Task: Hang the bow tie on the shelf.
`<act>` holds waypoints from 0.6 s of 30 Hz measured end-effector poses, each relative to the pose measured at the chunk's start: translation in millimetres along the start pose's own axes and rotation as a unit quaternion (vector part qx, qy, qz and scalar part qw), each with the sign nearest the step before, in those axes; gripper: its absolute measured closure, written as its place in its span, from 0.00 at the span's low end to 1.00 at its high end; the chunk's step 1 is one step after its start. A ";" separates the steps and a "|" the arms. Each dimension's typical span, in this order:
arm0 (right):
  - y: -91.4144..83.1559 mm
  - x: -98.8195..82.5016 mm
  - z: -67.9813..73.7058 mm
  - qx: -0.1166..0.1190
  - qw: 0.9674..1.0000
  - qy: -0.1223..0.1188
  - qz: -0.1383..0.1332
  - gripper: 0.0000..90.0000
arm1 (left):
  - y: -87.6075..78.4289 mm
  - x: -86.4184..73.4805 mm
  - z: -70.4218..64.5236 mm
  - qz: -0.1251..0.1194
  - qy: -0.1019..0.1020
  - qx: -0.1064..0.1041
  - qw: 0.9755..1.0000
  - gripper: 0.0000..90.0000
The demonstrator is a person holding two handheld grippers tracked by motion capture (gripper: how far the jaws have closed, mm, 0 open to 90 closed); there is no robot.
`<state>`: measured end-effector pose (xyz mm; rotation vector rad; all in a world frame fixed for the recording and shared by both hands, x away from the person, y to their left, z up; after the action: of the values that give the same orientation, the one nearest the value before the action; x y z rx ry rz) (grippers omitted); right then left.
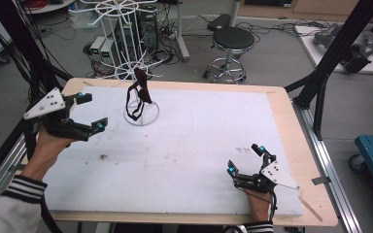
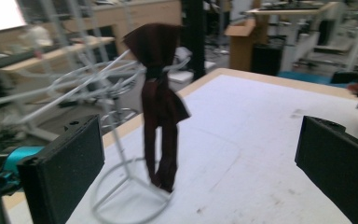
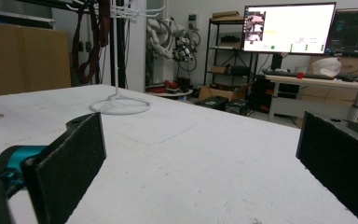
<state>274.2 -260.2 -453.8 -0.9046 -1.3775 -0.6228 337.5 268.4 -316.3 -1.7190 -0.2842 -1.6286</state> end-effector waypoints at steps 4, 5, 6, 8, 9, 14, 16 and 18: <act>0.0 0.0 0.6 -0.003 1.000 -0.002 -0.001 0.01 | -14.2 -27.0 -7.0 -0.016 -0.010 0.027 0.999 0.02; 0.0 0.0 0.6 -0.004 1.000 -0.003 -0.001 0.01 | -16.8 -34.2 -10.0 -0.025 -0.011 0.031 0.999 0.02; 0.0 0.0 0.8 -0.004 1.000 -0.004 -0.001 0.01 | -18.6 -41.6 -13.2 -0.028 -0.013 0.034 0.999 0.02; -0.4 -0.1 1.3 -0.004 1.000 -0.002 0.001 0.01 | -20.3 -60.9 -21.1 -0.031 -0.011 0.049 0.998 0.02; -0.1 0.0 0.7 -0.006 1.000 -0.007 -0.002 0.01 | -20.3 -67.8 -23.6 -0.029 -0.008 0.056 0.998 0.02; -1.0 -0.2 1.8 -0.005 1.000 -0.005 -0.002 0.01 | -15.4 -113.4 -31.1 -0.044 -0.042 0.070 0.996 0.02; -1.1 -0.3 1.9 -0.005 1.000 -0.004 -0.002 0.01 | -12.2 -128.2 -32.0 -0.044 -0.057 0.076 0.995 0.02; -0.8 -0.2 1.1 -0.005 1.000 -0.006 -0.004 0.01 | -10.3 -136.8 -32.8 -0.048 -0.062 0.080 0.994 0.02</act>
<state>272.9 -259.7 -453.9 -0.9140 -1.3903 -0.6315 282.6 298.6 -442.7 -1.7086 -0.5508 -1.5251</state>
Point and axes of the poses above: each handheld gripper's, and its own axes: y roughly forward along the jaws, x roughly out of its top, z roughly to its left, the point moved 2 cm from there along y, roughly forward along the jaws, and after that the axes turned 12 degrees about z, right-handed, at the moved point
